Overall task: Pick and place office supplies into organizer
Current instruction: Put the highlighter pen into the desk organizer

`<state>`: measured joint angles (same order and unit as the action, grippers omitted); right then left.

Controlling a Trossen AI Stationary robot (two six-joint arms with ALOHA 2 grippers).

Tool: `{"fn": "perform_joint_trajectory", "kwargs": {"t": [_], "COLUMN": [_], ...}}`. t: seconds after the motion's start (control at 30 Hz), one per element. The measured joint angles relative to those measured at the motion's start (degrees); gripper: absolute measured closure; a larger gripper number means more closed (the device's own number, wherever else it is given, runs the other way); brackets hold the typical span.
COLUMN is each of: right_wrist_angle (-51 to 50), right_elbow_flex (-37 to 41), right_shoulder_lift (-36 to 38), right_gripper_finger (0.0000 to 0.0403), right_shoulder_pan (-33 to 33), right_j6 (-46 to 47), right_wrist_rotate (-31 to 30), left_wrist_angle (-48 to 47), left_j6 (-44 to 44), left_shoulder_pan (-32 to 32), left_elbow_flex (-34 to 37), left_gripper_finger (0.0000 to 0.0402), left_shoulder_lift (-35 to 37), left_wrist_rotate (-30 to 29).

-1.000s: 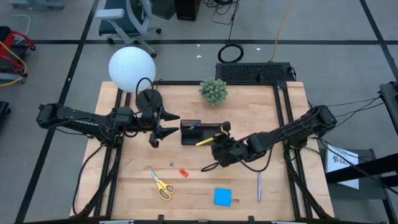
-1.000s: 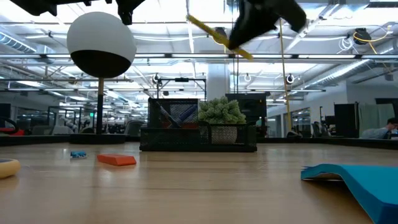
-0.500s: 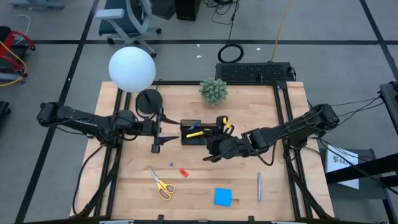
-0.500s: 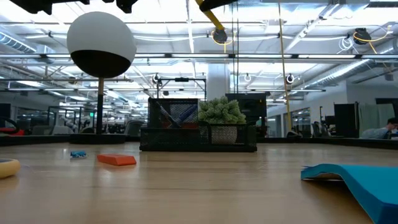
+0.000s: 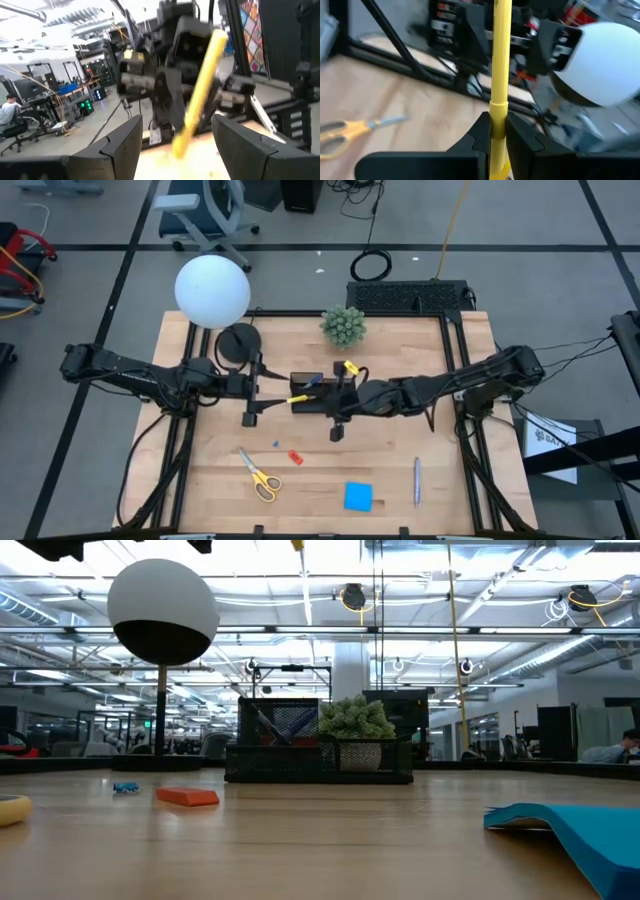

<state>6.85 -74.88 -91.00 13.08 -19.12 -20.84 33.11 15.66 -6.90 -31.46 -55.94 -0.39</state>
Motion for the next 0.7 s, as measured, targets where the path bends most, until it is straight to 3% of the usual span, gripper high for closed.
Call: {"fn": "perform_joint_trajectory", "kwargs": {"t": [0.33, 0.7], "right_wrist_angle": [16.49, 18.71], "right_elbow_flex": [7.68, 8.03], "right_shoulder_lift": [-0.54, -2.50], "right_gripper_finger": [0.0374, 0.0374], "right_shoulder_pan": [-3.13, -3.71], "right_j6": [0.46, 2.08], "right_wrist_rotate": [1.62, 3.22], "left_wrist_angle": [7.09, 15.38], "left_j6": [-1.36, -2.39], "left_shoulder_pan": [-0.04, 0.11], "left_elbow_flex": [-0.02, -0.04], "left_gripper_finger": [0.0156, 0.0156], "left_shoulder_lift": [-4.90, -9.07], "left_wrist_rotate": [0.39, 0.54]}}
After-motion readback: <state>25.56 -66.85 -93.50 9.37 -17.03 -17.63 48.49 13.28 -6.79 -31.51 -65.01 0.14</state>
